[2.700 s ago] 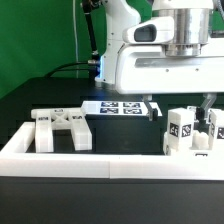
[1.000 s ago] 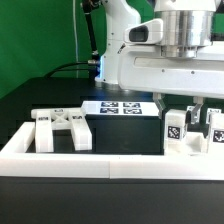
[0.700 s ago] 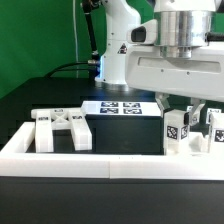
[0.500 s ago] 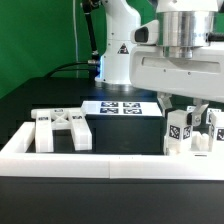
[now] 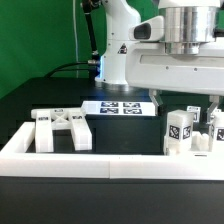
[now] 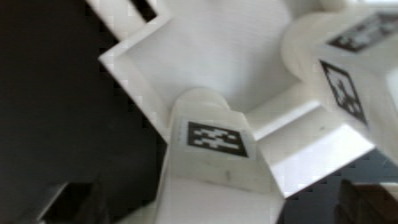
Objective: Assemble chair
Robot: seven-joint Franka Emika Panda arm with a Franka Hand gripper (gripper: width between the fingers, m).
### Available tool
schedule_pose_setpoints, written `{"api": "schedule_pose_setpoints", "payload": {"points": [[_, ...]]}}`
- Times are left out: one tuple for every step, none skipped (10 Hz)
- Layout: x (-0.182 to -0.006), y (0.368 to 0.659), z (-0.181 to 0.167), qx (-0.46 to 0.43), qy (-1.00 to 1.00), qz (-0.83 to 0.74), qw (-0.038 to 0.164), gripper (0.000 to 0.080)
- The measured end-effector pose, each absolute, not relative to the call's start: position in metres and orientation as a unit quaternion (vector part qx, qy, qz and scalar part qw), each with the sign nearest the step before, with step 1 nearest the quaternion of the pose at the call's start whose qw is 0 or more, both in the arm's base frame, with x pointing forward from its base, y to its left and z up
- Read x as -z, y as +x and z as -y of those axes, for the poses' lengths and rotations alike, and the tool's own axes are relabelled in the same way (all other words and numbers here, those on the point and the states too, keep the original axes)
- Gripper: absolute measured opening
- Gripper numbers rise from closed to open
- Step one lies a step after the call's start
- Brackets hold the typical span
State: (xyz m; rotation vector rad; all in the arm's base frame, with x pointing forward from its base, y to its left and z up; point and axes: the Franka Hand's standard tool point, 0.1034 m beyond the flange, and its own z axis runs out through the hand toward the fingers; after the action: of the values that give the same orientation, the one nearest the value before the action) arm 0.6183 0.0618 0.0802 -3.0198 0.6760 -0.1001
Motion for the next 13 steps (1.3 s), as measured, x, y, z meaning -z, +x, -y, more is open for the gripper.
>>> {"api": "schedule_pose_setpoints", "payload": {"points": [[-0.0804,0.6185,-0.0615,0.033,-0.983,-0.181,0.021,0.0647],[-0.0804,0.6185,-0.0605,0.035,-0.992,-0.121,0.019,0.0648],[-0.0803,0.6187,-0.0596,0.036,-0.996,-0.078,0.018,0.0648],[-0.0796,0.6186,-0.0594,0.036,-0.998,-0.043,0.015,0.0648],[-0.0790,0.6183,-0.0592,0.037,-0.999,0.014,0.012,0.0648],[-0.0786,0.6182,-0.0586,0.037,-0.998,0.057,0.008,0.0648],[-0.0780,0.6184,-0.0572,0.036,-0.995,0.094,0.005,0.0648],[-0.0780,0.6184,-0.0564,0.035,-0.987,0.155,-0.004,0.0648],[-0.0781,0.6185,-0.0556,0.035,-0.982,0.185,-0.007,0.0648],[-0.0784,0.6189,-0.0535,0.034,-0.974,0.222,-0.010,0.0648],[-0.0782,0.6189,-0.0530,0.034,-0.974,0.222,-0.010,0.0648],[-0.0781,0.6188,-0.0529,0.034,-0.975,0.221,-0.010,0.0522],[-0.0780,0.6188,-0.0528,0.034,-0.976,0.214,-0.010,0.0522]]}}
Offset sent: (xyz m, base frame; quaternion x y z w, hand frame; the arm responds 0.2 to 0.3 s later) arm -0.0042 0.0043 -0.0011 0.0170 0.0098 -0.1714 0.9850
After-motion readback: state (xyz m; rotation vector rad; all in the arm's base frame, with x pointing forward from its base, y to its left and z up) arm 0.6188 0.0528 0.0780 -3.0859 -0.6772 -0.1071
